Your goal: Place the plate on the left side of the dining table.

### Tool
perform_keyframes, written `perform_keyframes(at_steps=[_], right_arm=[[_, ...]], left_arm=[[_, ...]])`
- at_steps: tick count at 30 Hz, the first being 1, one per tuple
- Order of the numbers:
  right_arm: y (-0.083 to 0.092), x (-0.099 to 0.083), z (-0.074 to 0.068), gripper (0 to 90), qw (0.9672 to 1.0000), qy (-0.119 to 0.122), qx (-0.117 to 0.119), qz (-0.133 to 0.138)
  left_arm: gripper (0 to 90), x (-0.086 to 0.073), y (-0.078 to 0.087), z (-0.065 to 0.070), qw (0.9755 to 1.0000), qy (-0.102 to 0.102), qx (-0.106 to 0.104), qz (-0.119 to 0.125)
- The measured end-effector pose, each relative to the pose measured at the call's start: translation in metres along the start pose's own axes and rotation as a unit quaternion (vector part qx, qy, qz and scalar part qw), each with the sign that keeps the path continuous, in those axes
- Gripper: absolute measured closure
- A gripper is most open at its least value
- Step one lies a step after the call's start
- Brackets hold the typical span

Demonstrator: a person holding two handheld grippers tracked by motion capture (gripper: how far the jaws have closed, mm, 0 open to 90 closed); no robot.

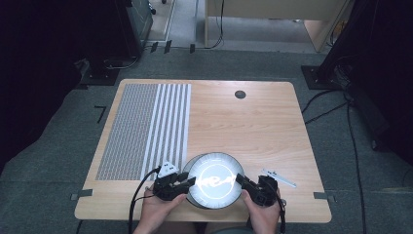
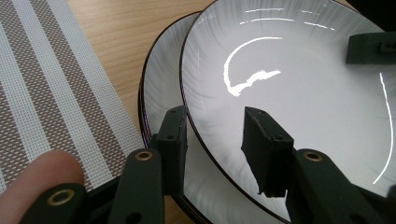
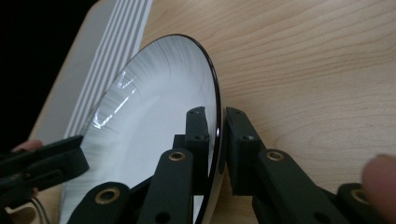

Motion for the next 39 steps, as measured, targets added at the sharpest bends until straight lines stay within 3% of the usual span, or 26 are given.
perform_keyframes(at_steps=[4,9,24,34,39], right_arm=[[-0.001,-0.002,0.003,81.8,0.9996,-0.026,0.009,0.009],[-0.002,-0.005,0.007,83.3,0.9968,-0.065,0.041,0.021],[0.0,-0.005,0.008,82.6,0.9937,-0.087,0.066,0.023],[0.004,-0.001,0.002,81.9,0.9903,-0.099,0.091,0.035],[0.004,0.001,-0.002,81.4,0.9888,-0.101,0.103,0.037]], left_arm=[[59.2,0.0,0.0,0.0,1.0,0.001,-0.003,-0.002],[55.5,-0.003,-0.004,0.002,0.9997,0.007,-0.02,-0.016],[62.6,-0.001,0.001,0.002,0.9997,0.011,-0.022,-0.004],[69.1,0.007,0.015,-0.004,0.9977,0.049,-0.045,0.014],[73.9,0.012,0.021,-0.013,0.9944,0.082,-0.067,0.007]])
Point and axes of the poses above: each handheld gripper's, and its own axes: y roughly backward along the jaws, x roughly out of its top, z roughly to its right, the point moved 2 cm from there along -y, roughly forward along the jaws, and after that the axes turned 7 degrees about y, right-handed, at the moved point
